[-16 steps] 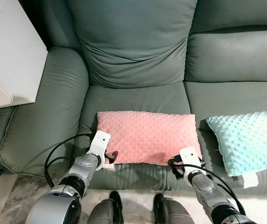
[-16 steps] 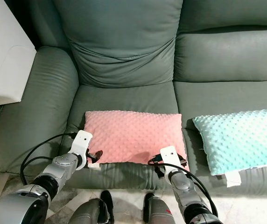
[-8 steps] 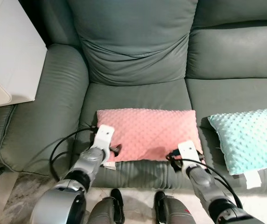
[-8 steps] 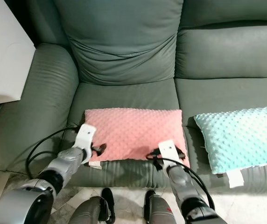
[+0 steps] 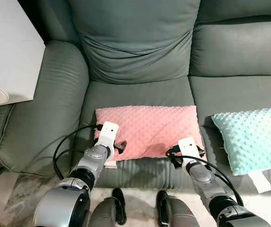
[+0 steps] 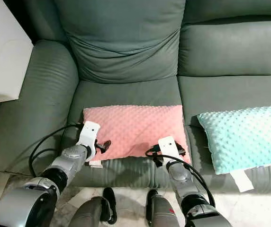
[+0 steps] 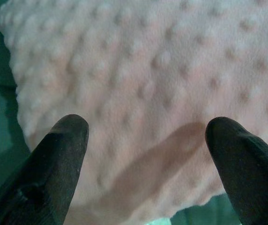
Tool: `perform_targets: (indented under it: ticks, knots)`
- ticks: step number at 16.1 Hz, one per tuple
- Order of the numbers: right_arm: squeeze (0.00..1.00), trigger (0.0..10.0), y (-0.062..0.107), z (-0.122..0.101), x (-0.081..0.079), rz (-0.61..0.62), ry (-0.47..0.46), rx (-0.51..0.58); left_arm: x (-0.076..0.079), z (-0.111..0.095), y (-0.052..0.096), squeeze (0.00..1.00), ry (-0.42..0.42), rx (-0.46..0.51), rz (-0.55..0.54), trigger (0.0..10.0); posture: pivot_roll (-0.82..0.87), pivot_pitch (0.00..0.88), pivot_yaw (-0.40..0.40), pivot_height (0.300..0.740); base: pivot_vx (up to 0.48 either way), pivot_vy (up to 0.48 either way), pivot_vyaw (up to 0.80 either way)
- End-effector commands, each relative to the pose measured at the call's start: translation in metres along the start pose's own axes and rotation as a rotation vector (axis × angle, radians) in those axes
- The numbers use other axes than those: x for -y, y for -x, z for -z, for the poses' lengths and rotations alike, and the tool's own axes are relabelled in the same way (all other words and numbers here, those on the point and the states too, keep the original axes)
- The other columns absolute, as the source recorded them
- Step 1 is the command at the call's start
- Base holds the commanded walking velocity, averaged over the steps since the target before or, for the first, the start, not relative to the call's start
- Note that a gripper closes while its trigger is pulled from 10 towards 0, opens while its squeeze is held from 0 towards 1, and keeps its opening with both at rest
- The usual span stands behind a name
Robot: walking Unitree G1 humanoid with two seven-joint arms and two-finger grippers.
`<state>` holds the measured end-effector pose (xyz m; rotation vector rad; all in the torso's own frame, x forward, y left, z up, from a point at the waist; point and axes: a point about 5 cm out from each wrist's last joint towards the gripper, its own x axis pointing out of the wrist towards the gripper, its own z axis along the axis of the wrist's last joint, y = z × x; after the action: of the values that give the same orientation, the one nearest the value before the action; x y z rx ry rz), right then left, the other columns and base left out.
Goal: Move the pillow to the sofa
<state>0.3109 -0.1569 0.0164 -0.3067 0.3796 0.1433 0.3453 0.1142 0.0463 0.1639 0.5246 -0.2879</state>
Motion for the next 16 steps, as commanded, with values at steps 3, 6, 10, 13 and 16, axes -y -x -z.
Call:
perform_targets:
  ticks: [3,6,10,13,16]
  knots:
    - [0.0,10.0,0.01,0.02,-0.012,-0.044,-0.038,-0.023,-0.012,0.013,0.004,0.0,0.015,-0.021,-0.024,10.0,0.0,0.336,0.109,0.74,0.0,0.0,0.0]
    - [0.0,10.0,0.018,0.027,-0.015,-0.051,-0.085,-0.005,-0.021,0.015,0.007,0.0,0.031,0.0,-0.026,10.0,0.0,0.305,0.111,0.74,0.0,0.0,0.0]
    - [0.0,10.0,0.024,0.015,-0.025,-0.057,-0.131,0.092,-0.038,0.035,0.017,0.0,0.009,0.027,-0.017,10.0,0.0,0.202,0.102,0.74,0.0,0.0,0.0]
    - [0.0,10.0,0.021,0.006,-0.028,-0.07,-0.132,0.117,-0.038,0.038,0.02,0.0,0.003,0.046,-0.005,10.0,0.0,0.134,0.095,0.74,0.0,0.0,0.0]
    - [0.0,10.0,0.018,-0.005,-0.019,-0.062,-0.127,0.142,-0.047,0.035,0.029,0.0,0.027,0.137,-0.018,10.0,0.02,0.028,0.08,0.74,0.0,0.0,0.0]
